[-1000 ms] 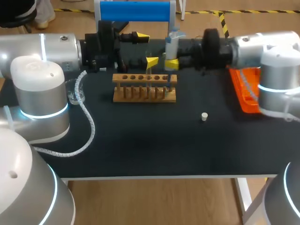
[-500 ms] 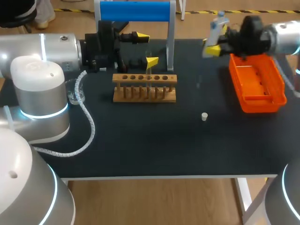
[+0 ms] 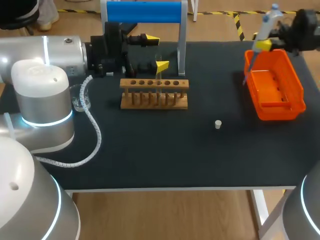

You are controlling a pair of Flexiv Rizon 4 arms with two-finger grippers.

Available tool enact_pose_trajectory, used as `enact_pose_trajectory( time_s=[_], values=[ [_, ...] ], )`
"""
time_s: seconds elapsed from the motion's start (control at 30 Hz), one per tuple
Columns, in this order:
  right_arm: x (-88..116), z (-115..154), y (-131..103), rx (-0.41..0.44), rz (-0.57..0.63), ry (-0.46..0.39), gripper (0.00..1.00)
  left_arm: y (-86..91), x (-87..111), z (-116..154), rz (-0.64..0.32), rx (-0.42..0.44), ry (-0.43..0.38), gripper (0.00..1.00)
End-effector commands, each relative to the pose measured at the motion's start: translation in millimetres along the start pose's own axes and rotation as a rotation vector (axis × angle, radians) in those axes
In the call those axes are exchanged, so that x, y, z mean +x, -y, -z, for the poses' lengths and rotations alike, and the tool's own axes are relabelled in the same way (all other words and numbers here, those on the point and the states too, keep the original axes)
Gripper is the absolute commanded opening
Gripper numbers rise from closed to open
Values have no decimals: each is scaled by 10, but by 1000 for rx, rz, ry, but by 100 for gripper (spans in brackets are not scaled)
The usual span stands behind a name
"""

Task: Invert the test tube, pick up the pipette, mount the tip to pipette, aspirate from beaker and dispense into the tube, eject the tip, return the pipette, and cap with the stopper.

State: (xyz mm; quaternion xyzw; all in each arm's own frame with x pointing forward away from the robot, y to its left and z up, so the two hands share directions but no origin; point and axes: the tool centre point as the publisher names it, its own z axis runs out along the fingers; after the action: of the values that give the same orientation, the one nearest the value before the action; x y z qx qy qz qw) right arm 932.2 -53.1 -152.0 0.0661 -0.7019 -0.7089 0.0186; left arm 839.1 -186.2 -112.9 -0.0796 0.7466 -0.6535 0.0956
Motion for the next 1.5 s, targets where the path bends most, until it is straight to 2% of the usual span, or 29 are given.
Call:
enact_pose_trajectory(
  time_s=[0.03, 0.47, 0.8, 1.5],
  values=[
    [-64, 379, 28, -1, 1, -11, 0, -12, 5, -3, -1, 4, 3, 100],
    [37, 915, 48, -7, -3, 39, 0, -12, 5, -3, -1, 4, 3, 100],
    [69, 1132, 127, -4, -2, 55, 0, -12, 5, -3, -1, 4, 3, 100],
    [28, 1109, 244, 4, -8, 33, 0, -12, 5, -3, -1, 4, 3, 100]
  ],
)
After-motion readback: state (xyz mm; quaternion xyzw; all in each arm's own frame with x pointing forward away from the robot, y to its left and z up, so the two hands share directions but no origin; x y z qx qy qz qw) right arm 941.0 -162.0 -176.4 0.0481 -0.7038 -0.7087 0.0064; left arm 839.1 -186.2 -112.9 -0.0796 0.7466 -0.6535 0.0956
